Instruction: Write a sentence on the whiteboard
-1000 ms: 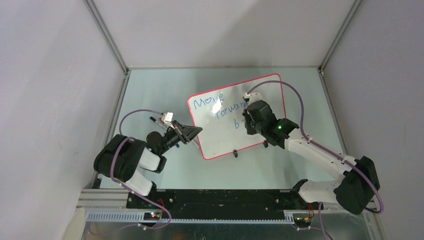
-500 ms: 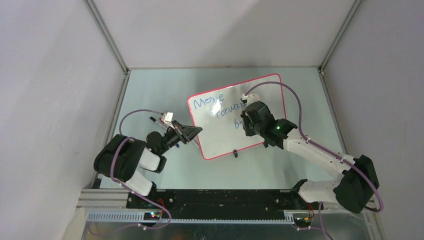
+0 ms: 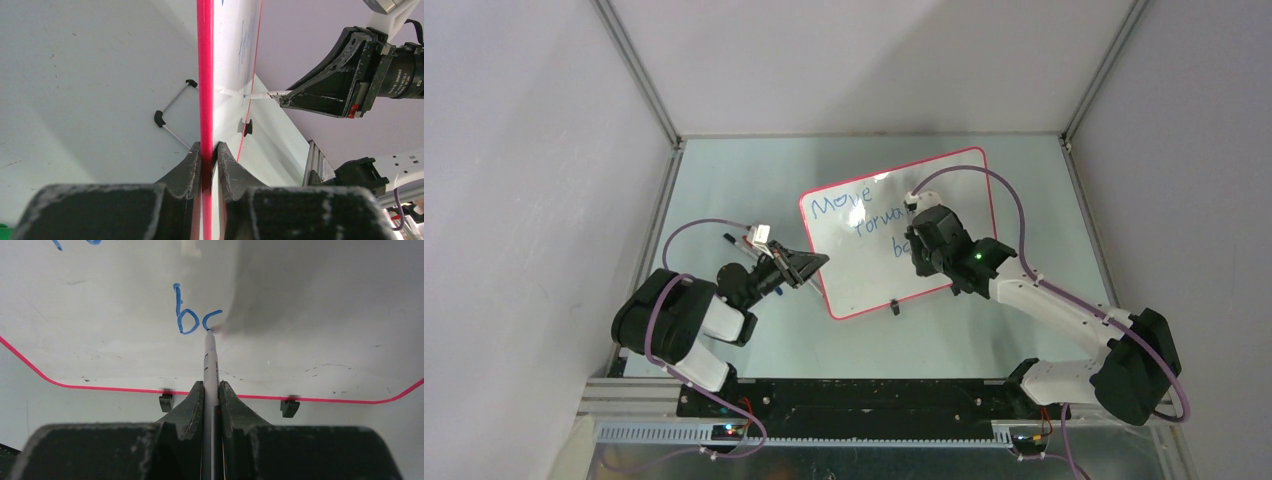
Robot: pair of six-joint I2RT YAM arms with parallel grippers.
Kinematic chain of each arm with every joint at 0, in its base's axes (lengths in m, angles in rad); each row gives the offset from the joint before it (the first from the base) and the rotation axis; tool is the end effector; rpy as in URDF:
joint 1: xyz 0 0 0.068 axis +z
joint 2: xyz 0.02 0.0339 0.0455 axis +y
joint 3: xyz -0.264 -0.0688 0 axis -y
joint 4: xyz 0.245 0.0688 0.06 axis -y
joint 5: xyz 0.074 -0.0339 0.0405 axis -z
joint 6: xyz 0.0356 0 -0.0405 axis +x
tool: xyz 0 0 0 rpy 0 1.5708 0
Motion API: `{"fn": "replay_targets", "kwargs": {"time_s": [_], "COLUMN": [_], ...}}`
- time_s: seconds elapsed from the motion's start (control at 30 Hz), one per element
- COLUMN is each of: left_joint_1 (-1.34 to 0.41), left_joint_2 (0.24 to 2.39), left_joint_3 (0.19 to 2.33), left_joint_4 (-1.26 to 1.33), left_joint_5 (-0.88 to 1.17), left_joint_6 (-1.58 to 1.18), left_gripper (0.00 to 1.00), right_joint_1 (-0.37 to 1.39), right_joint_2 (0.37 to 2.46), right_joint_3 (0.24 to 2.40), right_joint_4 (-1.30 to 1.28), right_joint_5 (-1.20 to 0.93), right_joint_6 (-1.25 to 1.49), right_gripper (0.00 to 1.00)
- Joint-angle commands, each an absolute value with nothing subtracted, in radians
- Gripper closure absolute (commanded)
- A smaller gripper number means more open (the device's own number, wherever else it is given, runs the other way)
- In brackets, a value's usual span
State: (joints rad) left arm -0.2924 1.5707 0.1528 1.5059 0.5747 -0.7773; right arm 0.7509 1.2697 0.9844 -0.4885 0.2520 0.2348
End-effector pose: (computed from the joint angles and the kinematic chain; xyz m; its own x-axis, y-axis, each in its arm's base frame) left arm 0.2051 -0.0820 0.1536 -0.4734 -0.4723 -0.7436 0.6011 0.4439 -0.6646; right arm 0.2044 0.1786 0.2784 -0.6203 -0.2707 -0.7362 -0.3969 0.9178 -0.0031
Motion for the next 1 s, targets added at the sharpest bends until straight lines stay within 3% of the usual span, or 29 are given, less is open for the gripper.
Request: {"fn": "replay_targets", "kwargs": {"time_s": [0.0, 0.97], "left_joint_1": [-0.304, -0.305], "left_joint_2": [1.559, 1.559], "left_joint_3": [0.165, 0.164], "left_joint_4": [1.53, 1.531], "left_joint_5": [0.56, 0.561], "left_joint_6": [-0.721, -0.719], "left_gripper": [1.0, 1.0], "right_joint_1": [0.747, 0.709], "right_joint_2": [1.282, 1.28], "right_joint_3": [1.005, 1.059], "right_joint_4": [-0.509, -0.465], "right_joint_5": [0.307, 0.279], "right_joint_6": [0.235, 0.229], "right_gripper": [1.0, 1.0]}}
